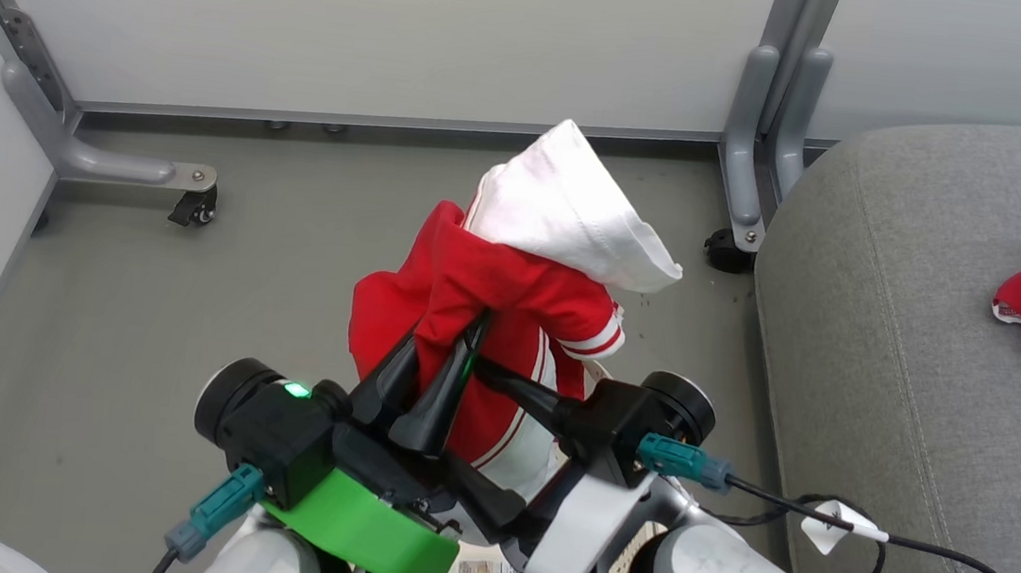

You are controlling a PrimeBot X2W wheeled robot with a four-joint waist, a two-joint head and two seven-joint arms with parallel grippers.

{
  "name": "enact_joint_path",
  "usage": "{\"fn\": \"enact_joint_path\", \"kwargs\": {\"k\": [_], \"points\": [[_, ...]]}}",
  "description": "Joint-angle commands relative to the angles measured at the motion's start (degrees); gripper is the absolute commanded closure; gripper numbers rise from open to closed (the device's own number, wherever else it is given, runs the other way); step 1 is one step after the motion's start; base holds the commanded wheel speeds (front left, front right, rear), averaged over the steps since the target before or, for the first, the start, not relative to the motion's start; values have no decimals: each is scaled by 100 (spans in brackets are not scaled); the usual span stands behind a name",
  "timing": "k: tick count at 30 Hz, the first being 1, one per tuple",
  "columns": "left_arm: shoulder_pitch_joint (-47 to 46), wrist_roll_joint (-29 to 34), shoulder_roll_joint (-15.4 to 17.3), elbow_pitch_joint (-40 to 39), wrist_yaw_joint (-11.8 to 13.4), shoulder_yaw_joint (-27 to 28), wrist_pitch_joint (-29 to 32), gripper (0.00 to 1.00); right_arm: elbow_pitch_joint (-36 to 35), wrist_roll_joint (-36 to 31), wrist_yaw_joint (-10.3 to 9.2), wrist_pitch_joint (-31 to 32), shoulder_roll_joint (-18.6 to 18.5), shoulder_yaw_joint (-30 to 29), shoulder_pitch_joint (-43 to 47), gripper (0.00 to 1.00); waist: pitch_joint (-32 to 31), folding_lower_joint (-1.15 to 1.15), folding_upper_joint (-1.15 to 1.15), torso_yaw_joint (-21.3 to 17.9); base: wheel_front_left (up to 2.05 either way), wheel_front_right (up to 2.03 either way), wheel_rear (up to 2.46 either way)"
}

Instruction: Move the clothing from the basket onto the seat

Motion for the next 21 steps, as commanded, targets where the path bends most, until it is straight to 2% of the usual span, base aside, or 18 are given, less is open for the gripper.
{"fn": "enact_joint_path", "kwargs": {"k": [1, 12, 13, 14, 18, 19, 20, 21], "points": [[-90, 35, -26, 5, -22, -7, -2, 100, 115, 53, 0, -74, 23, 61, -125, 0, -5, 0, 0, 16, 0, 0, 0], [-65, -19, -34, -31, -19, -92, -9, 100, 1014, 111, 0, -515, 432, 339, -621, 0, -17, 0, 0, 29, 0, 0, 0], [-67, -23, -30, -34, -16, -95, -6, 100, 1081, 138, 0, -561, 483, 351, -645, 4, -15, 0, 0, 27, 0, 0, 0], [-71, -26, -28, -37, -14, -100, -3, 100, 1125, 153, 0, -612, 523, 368, -664, 0, -10, 0, 0, 27, 0, 0, 0], [-84, -36, -22, -35, -7, -115, 5, 100, 1267, 235, 0, -776, 628, 404, -757, 0, 4, 0, 0, 21, 0, 0, 0], [-87, -40, -20, -33, -6, -119, 8, 100, 1294, 256, 0, -805, 648, 412, -775, 40, 7, 0, 0, 21, 0, 0, 0], [-91, -39, -18, -31, -6, -121, 8, 100, 1335, 282, 0, -816, 666, 435, -786, 64, 9, 0, 0, 20, 0, 0, 0], [-94, -35, -16, -30, -4, -123, 9, 100, 1369, 306, 0, -821, 677, 453, -786, 100, 9, 0, 0, 19, 0, 0, 0]]}}
